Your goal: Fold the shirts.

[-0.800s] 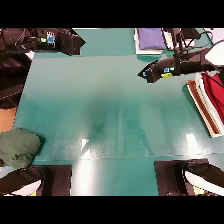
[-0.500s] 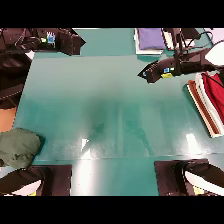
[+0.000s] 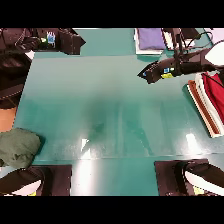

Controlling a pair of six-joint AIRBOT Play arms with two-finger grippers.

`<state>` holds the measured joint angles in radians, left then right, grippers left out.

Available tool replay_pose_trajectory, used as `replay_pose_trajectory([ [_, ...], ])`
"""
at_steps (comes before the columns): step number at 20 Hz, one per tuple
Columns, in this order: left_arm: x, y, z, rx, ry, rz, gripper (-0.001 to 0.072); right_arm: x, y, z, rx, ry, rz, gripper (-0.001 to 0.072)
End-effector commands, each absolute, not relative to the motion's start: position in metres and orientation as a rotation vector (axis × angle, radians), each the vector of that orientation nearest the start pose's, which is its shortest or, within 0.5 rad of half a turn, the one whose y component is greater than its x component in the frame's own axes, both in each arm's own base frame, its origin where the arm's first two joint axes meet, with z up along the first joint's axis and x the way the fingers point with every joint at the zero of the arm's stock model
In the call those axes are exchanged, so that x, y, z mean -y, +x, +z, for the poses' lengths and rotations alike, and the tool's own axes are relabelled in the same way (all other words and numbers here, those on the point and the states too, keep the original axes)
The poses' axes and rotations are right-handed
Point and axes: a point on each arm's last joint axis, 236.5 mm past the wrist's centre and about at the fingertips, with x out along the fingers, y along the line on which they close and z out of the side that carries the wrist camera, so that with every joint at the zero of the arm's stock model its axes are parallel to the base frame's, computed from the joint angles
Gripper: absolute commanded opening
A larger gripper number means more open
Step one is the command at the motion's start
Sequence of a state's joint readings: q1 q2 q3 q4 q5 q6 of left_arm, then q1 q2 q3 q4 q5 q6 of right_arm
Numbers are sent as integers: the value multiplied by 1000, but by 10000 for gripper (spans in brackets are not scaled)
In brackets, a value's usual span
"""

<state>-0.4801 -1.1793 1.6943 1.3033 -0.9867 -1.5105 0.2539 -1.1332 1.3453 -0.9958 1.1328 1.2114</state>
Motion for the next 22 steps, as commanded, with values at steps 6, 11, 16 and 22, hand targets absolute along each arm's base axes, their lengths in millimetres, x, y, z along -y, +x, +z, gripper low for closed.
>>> replay_pose_trajectory([
  [6,112,373,290,-656,31,-254,21,-215,358,172,-854,25,770,17],
  [11,-20,296,218,-891,73,108,22,-215,358,172,-854,25,770,17],
  [16,-79,217,101,-1224,32,323,660,-215,358,172,-854,25,770,17],
  [22,-98,181,-10,-1407,-8,389,641,-215,358,172,-856,24,771,17],
])
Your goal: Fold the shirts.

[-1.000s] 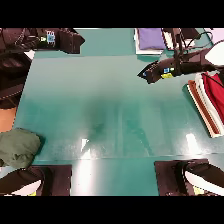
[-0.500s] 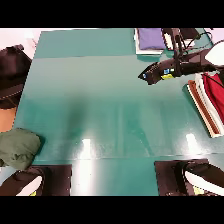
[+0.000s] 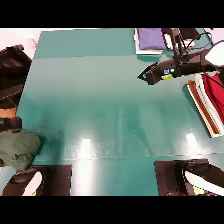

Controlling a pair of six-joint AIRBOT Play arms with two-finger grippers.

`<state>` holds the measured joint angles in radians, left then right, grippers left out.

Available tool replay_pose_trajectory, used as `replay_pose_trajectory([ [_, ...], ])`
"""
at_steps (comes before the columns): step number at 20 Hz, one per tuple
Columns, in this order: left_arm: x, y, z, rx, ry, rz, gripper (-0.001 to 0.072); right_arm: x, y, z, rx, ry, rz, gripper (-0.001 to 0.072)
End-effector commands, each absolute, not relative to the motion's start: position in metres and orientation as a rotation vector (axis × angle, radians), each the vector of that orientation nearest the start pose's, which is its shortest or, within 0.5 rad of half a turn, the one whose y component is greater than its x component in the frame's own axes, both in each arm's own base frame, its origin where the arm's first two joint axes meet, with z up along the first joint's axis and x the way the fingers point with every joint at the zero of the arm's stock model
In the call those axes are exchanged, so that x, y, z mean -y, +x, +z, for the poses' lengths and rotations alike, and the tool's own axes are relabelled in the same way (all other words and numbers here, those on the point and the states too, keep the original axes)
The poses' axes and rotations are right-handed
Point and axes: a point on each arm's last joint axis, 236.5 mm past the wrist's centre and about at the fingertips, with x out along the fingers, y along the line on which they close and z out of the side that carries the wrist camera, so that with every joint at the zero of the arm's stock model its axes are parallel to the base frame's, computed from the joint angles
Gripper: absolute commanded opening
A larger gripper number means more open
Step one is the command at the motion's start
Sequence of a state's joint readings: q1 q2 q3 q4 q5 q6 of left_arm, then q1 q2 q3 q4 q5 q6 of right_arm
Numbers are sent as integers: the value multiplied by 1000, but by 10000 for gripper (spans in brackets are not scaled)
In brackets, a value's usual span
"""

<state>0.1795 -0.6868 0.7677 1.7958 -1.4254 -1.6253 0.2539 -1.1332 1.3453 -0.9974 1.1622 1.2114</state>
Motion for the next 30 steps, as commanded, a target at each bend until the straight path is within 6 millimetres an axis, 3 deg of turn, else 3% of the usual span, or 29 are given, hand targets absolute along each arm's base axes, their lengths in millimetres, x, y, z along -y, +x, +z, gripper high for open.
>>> replay_pose_trajectory([
  [1,-98,178,-22,-1408,-24,400,641,-215,358,172,-856,24,771,17],
  [4,-94,174,-37,-1415,-68,420,639,-215,359,173,-849,25,768,17],
  [5,-93,172,-37,-1423,-74,426,559,-215,360,173,-846,27,767,17],
  [6,-93,170,-35,-1429,-77,429,318,-215,360,174,-846,27,766,17],
  [8,-95,178,-25,-1401,-79,432,30,-215,361,175,-839,29,764,18],
  [9,-96,189,-10,-1356,-88,430,21,-215,362,178,-830,29,763,17],
  [11,-93,225,44,-1200,-104,402,19,-216,366,197,-783,22,766,16],
  [14,-60,279,168,-880,-75,267,18,-217,375,253,-640,6,765,16],
  [16,-20,292,252,-674,-73,138,17,-212,378,293,-541,-1,753,16],
  [17,1,293,284,-595,-79,71,17,-206,380,312,-497,-3,739,16],
  [19,43,293,332,-474,-94,-74,17,-186,386,344,-423,3,691,16],
  [20,63,294,345,-442,-96,-140,17,-173,389,359,-392,17,656,16],
  [22,109,300,357,-417,-96,-275,17,-145,394,378,-355,42,585,16],
  [25,192,318,338,-452,-79,-452,17,-109,398,389,-345,66,501,16],
  [27,254,327,306,-519,-64,-567,19,-95,398,387,-361,71,469,16],
  [30,342,330,242,-632,-20,-712,21,-89,396,373,-420,68,464,16],
])
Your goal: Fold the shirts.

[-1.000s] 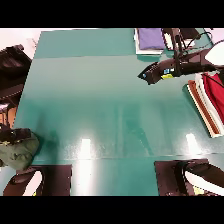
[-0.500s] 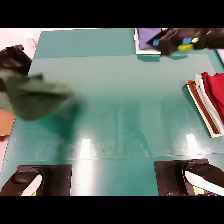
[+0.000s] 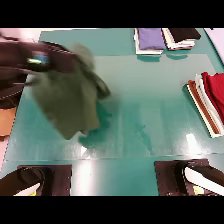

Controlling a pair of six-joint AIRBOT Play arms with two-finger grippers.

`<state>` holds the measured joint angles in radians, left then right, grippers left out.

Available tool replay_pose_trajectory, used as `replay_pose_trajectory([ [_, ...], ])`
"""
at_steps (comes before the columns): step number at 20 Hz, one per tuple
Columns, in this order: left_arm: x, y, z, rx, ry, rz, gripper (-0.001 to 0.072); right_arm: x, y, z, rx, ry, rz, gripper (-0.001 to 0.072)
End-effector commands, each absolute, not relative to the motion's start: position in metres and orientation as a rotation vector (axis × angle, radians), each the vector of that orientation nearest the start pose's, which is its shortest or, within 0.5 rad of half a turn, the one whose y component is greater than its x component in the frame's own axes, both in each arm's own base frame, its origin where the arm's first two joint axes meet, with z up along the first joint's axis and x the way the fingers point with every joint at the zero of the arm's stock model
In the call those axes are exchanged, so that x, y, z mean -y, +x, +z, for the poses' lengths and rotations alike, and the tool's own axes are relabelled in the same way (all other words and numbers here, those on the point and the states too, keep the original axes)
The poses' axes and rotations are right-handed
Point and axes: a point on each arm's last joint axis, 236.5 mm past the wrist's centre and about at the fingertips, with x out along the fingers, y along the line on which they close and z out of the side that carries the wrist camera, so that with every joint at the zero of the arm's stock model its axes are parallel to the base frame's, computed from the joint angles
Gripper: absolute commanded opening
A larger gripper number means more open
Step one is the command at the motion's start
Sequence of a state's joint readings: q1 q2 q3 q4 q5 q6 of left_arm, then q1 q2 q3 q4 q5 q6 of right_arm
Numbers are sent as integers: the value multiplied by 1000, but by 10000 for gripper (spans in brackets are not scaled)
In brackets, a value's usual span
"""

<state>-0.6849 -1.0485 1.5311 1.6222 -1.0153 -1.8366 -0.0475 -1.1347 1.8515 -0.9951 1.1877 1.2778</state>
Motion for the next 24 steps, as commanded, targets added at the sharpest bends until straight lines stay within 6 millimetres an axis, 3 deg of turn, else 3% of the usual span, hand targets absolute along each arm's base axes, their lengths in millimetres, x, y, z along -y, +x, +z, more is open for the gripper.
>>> replay_pose_trajectory([
  [1,368,329,222,-658,-5,-760,23,-89,396,368,-440,67,468,16],
  [2,387,330,205,-675,3,-792,143,-89,397,362,-459,67,473,16],
  [3,398,332,194,-690,0,-809,433,-90,399,358,-475,68,477,16],
  [4,402,337,187,-693,-5,-806,556,-90,399,353,-492,69,481,16],
  [5,397,345,184,-691,1,-787,557,-91,400,349,-508,69,484,16],
  [7,367,370,181,-716,-8,-711,557,-91,400,341,-535,69,489,16],
  [10,290,409,153,-847,-33,-534,558,-91,396,327,-560,83,484,16],
  [11,265,411,138,-918,-45,-486,557,-90,395,320,-568,94,478,16],
  [13,240,396,104,-1067,-32,-494,558,-88,396,305,-583,116,464,16],
  [15,241,368,67,-1200,-54,-550,558,-86,397,290,-591,140,447,16],
  [18,265,319,15,-1350,-132,-657,558,-85,395,274,-602,166,434,16],
  [21,281,272,-33,-1458,-142,-681,558,-84,393,269,-596,175,424,16],
  [24,292,232,-64,-1517,-92,-705,558,-84,393,269,-597,175,424,16],
])
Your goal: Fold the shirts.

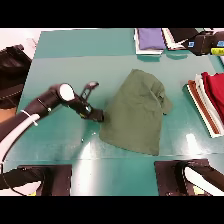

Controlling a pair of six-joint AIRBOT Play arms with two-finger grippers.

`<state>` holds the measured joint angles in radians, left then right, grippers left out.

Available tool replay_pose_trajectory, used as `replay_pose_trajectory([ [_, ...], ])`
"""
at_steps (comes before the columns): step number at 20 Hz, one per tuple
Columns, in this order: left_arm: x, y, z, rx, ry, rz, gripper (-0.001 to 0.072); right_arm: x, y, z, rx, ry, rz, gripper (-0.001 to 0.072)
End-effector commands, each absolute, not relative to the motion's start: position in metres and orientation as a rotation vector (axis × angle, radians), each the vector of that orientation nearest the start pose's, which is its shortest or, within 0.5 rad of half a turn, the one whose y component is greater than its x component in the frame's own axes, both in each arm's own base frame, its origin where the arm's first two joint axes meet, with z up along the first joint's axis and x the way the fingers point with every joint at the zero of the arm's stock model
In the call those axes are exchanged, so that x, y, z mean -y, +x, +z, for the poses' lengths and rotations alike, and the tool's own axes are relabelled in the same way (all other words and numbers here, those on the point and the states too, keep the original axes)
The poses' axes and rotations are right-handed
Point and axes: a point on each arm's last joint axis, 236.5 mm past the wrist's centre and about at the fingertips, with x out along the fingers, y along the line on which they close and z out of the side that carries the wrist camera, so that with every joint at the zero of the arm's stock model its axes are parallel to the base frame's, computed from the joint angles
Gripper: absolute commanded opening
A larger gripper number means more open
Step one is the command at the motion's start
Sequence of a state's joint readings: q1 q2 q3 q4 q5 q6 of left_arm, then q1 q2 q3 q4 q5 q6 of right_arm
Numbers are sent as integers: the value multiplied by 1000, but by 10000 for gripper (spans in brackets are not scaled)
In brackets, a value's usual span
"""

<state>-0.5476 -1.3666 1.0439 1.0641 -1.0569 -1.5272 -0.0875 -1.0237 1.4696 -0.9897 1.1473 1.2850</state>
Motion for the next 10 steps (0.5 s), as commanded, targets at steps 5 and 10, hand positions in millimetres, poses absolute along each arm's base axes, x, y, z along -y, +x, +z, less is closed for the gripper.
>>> replay_pose_trajectory([
  [5,287,241,-59,-1472,-42,-698,24,-85,391,267,-605,175,428,16],
  [10,200,368,44,-1128,-110,-477,21,-80,380,249,-692,168,432,16],
])
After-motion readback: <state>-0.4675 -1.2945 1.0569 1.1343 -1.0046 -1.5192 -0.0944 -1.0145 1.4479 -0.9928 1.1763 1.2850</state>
